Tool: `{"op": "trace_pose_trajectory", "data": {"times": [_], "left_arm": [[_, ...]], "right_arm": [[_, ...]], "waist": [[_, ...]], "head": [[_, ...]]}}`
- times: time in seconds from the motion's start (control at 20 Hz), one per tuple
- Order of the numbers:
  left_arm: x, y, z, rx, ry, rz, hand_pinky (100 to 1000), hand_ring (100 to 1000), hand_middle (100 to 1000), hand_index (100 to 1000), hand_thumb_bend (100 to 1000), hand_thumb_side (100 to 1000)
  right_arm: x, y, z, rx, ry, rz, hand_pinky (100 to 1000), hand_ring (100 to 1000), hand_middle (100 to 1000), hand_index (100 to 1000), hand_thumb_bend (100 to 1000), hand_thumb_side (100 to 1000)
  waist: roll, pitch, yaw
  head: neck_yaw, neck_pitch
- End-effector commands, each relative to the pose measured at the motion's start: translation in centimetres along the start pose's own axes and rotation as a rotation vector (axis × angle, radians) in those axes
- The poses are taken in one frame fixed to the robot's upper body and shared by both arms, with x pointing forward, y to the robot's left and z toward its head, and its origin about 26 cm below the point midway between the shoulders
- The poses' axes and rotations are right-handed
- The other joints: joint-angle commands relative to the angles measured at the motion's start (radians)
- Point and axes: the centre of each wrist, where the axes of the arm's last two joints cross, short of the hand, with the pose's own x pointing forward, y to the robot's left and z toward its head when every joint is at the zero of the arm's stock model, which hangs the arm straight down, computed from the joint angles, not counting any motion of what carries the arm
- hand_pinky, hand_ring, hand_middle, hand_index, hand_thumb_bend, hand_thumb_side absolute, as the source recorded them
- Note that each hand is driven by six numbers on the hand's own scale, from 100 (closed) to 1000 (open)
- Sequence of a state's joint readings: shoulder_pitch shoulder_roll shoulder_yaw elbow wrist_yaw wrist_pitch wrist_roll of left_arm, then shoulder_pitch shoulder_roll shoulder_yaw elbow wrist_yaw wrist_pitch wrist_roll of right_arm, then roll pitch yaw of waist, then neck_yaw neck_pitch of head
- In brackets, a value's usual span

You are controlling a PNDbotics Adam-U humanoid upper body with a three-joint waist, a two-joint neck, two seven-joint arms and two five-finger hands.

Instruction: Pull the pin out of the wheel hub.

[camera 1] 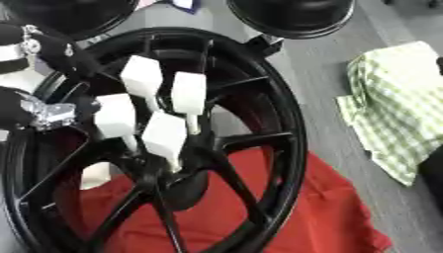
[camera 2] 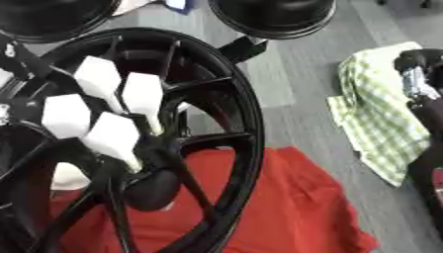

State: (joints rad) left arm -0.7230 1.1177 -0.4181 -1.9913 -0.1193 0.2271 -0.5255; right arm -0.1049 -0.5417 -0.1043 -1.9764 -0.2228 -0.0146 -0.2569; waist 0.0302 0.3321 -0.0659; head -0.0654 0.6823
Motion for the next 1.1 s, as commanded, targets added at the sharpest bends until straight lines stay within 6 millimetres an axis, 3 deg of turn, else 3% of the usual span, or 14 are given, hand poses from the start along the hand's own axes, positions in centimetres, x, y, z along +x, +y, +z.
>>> {"op": "trace_pose_trajectory", "data": {"times": [0.05,0.2,0.25,0.4,0.85,1.1], "left_arm": [[0.2,0.3,0.2,-0.011,0.001,-0.037,811,754,754,866,398,678],[0.3,0.3,0.2,-0.017,0.001,-0.041,811,754,754,866,398,678],[0.3,0.1,0.1,-0.028,-0.001,-0.039,823,775,779,892,406,599],[0.5,-0.2,-0.3,-0.054,-0.003,-0.042,824,779,784,892,399,580],[1.0,-0.3,-0.9,-0.060,0.008,-0.040,822,783,790,897,408,607],[1.4,-0.3,-1.2,-0.068,0.001,-0.044,818,768,765,884,406,602]], "right_arm": [[0.9,-0.1,-0.3,0.013,-0.033,0.007,849,779,552,649,100,434],[0.9,-0.1,-0.3,0.013,-0.032,0.007,849,779,552,649,100,434],[0.9,-0.1,-0.3,0.012,-0.032,0.005,849,779,552,649,100,437],[0.9,0.0,-0.3,0.013,-0.030,0.000,849,779,552,649,100,439],[0.8,0.1,-0.3,0.014,-0.025,-0.006,850,779,552,649,100,444],[0.9,0.2,-0.3,0.015,-0.023,-0.009,850,780,552,650,100,446]], "waist": [[-0.001,-0.014,-0.001],[-0.001,-0.014,0.000],[-0.001,-0.011,-0.002],[-0.002,-0.008,-0.003],[0.000,-0.004,-0.010],[0.002,-0.002,-0.014]], "head": [[-0.005,-0.008],[-0.005,-0.008],[-0.004,-0.010],[-0.001,-0.013],[0.003,-0.019],[-0.016,-0.027]]}}
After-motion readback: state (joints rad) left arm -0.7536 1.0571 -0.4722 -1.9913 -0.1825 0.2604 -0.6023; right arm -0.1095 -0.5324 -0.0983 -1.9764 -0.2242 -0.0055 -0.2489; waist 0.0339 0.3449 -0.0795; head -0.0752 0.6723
